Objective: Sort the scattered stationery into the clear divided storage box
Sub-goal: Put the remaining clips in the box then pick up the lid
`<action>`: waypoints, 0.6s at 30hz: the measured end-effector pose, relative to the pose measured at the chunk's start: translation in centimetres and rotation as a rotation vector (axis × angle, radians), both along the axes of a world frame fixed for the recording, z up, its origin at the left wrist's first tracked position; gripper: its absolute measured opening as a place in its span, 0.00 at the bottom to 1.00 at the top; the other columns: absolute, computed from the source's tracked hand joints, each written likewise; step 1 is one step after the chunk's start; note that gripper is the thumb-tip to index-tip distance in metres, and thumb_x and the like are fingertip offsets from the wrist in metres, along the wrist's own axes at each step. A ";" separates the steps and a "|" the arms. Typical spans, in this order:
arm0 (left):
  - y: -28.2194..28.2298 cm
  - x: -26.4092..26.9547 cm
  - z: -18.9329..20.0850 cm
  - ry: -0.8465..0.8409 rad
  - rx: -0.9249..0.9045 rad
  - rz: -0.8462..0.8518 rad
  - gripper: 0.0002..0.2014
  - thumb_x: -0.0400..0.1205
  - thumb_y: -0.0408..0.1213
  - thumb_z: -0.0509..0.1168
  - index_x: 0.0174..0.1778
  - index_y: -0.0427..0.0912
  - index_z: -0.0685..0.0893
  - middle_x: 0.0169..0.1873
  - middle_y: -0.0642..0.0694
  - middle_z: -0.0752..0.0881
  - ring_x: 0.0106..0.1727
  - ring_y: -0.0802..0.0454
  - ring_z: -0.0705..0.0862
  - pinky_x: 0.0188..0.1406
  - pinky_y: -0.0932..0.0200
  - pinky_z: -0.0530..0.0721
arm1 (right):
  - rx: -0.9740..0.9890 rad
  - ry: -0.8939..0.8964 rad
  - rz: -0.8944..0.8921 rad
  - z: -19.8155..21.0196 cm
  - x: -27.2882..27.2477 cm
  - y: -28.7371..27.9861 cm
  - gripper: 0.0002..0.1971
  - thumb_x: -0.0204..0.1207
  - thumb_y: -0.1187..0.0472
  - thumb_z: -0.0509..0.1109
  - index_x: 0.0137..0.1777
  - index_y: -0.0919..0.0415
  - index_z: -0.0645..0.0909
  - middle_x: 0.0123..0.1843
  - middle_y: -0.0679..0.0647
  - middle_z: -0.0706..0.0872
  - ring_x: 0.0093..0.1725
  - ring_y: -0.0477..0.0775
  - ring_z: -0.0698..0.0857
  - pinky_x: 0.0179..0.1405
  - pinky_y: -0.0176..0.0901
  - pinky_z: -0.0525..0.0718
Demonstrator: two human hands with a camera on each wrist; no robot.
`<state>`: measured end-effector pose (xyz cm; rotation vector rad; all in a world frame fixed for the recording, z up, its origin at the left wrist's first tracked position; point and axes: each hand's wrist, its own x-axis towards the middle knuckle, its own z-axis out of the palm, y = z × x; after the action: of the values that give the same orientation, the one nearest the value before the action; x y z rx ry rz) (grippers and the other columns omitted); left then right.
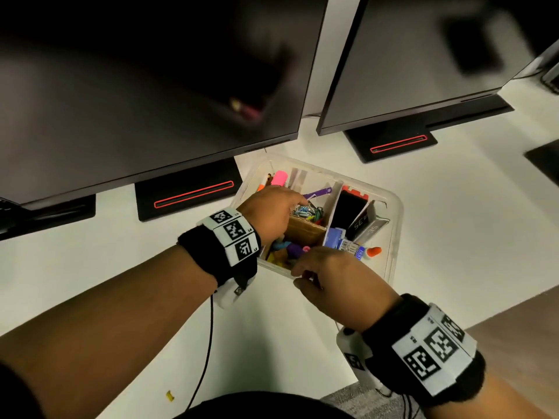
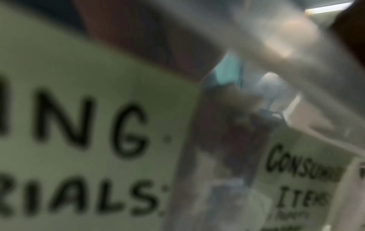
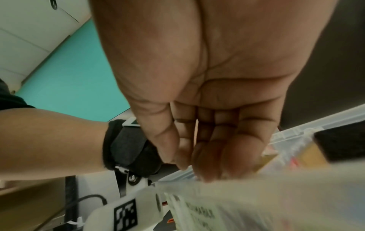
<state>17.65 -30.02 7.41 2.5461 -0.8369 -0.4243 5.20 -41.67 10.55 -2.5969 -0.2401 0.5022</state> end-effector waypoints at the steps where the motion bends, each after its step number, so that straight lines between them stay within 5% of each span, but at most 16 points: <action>1: 0.2 -0.2 0.0 0.005 0.007 -0.011 0.21 0.83 0.26 0.56 0.68 0.49 0.79 0.67 0.48 0.81 0.69 0.50 0.76 0.68 0.57 0.73 | -0.015 0.006 -0.005 0.2 0.4 0.1 0.11 0.80 0.56 0.63 0.56 0.54 0.85 0.54 0.48 0.87 0.51 0.49 0.85 0.55 0.42 0.85; 6: 4.6 -1.0 0.7 -0.040 -0.089 0.039 0.15 0.83 0.34 0.60 0.64 0.49 0.82 0.63 0.50 0.83 0.67 0.53 0.77 0.66 0.63 0.70 | -0.078 0.108 -0.116 1.0 4.5 0.7 0.09 0.79 0.58 0.64 0.52 0.56 0.85 0.51 0.53 0.87 0.50 0.53 0.84 0.51 0.41 0.82; 9: 8.4 -2.2 0.1 -0.026 -0.051 0.042 0.13 0.83 0.39 0.62 0.63 0.49 0.82 0.64 0.51 0.82 0.72 0.52 0.74 0.66 0.65 0.66 | -0.178 0.228 -0.036 -0.2 7.7 1.8 0.10 0.77 0.60 0.66 0.54 0.60 0.85 0.54 0.55 0.87 0.50 0.54 0.84 0.49 0.41 0.81; 12: 10.8 -3.7 -1.9 -0.014 0.121 -0.068 0.17 0.82 0.46 0.61 0.68 0.54 0.77 0.76 0.54 0.70 0.83 0.50 0.55 0.81 0.51 0.55 | -0.253 0.361 0.024 -1.9 9.2 2.9 0.13 0.78 0.61 0.65 0.59 0.63 0.83 0.56 0.60 0.88 0.39 0.53 0.81 0.44 0.44 0.82; 16: 11.8 -5.2 -3.3 0.031 0.017 -0.074 0.24 0.82 0.42 0.62 0.75 0.50 0.68 0.82 0.54 0.54 0.83 0.53 0.58 0.76 0.66 0.55 | -0.386 0.459 0.098 -2.5 10.0 3.9 0.17 0.77 0.61 0.68 0.64 0.63 0.81 0.60 0.61 0.86 0.36 0.52 0.80 0.39 0.41 0.82; 18: 11.8 -5.3 -3.4 0.027 -0.009 -0.071 0.24 0.82 0.42 0.62 0.76 0.50 0.67 0.82 0.55 0.52 0.82 0.55 0.58 0.73 0.68 0.57 | -0.469 0.560 0.169 -2.4 10.5 4.7 0.17 0.79 0.60 0.65 0.65 0.66 0.80 0.60 0.62 0.85 0.44 0.55 0.83 0.50 0.45 0.84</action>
<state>12.33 -18.17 3.99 2.5025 -0.9187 -0.4752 15.68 -36.97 8.11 -2.7406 -0.1620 1.4628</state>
